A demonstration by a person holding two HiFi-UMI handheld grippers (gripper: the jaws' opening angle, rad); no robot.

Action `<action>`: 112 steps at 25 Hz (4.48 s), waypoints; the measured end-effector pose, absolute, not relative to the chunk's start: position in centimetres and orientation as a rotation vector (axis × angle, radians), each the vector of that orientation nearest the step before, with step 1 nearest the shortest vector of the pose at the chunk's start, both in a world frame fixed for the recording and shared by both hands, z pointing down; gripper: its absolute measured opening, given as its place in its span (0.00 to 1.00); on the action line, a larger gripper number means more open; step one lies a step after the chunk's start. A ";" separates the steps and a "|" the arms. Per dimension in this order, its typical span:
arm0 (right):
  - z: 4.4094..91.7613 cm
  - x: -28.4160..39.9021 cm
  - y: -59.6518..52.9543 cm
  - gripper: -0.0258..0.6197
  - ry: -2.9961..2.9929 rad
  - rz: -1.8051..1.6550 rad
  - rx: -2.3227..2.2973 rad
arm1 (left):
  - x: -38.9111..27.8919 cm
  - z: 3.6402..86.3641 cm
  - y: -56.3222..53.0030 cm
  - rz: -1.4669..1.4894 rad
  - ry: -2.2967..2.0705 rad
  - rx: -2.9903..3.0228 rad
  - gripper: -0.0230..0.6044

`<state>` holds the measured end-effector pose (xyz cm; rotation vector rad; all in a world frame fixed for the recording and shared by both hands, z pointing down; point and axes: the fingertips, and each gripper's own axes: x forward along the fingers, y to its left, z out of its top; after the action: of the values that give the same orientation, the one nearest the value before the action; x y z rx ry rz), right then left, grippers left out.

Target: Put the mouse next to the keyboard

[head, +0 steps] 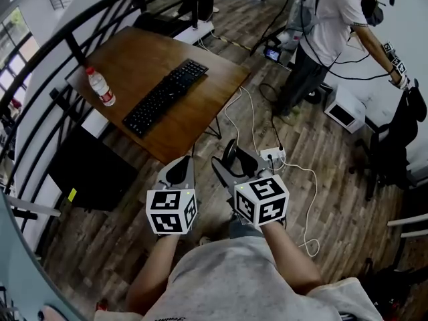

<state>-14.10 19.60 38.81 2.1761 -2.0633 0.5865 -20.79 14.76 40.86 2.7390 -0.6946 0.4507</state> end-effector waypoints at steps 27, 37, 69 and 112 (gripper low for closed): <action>41.7 9.9 7.3 0.44 -2.310 0.706 1.901 | 1.8 43.3 3.6 0.526 -1.012 2.599 0.03; 41.9 14.1 2.7 0.44 -2.383 0.698 1.732 | 5.3 43.2 -0.6 0.471 -1.182 2.521 0.03; 47.0 14.6 -21.4 0.44 -2.222 0.687 1.546 | 1.3 47.1 -21.1 0.377 -1.326 2.326 0.03; 57.1 19.8 -32.3 0.44 -1.866 0.815 1.356 | -0.2 47.7 -27.8 0.353 -1.555 2.116 0.03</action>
<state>19.83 -32.26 57.11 1.3564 -1.8658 0.8155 -0.19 -27.77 47.74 2.1159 -1.5549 0.3531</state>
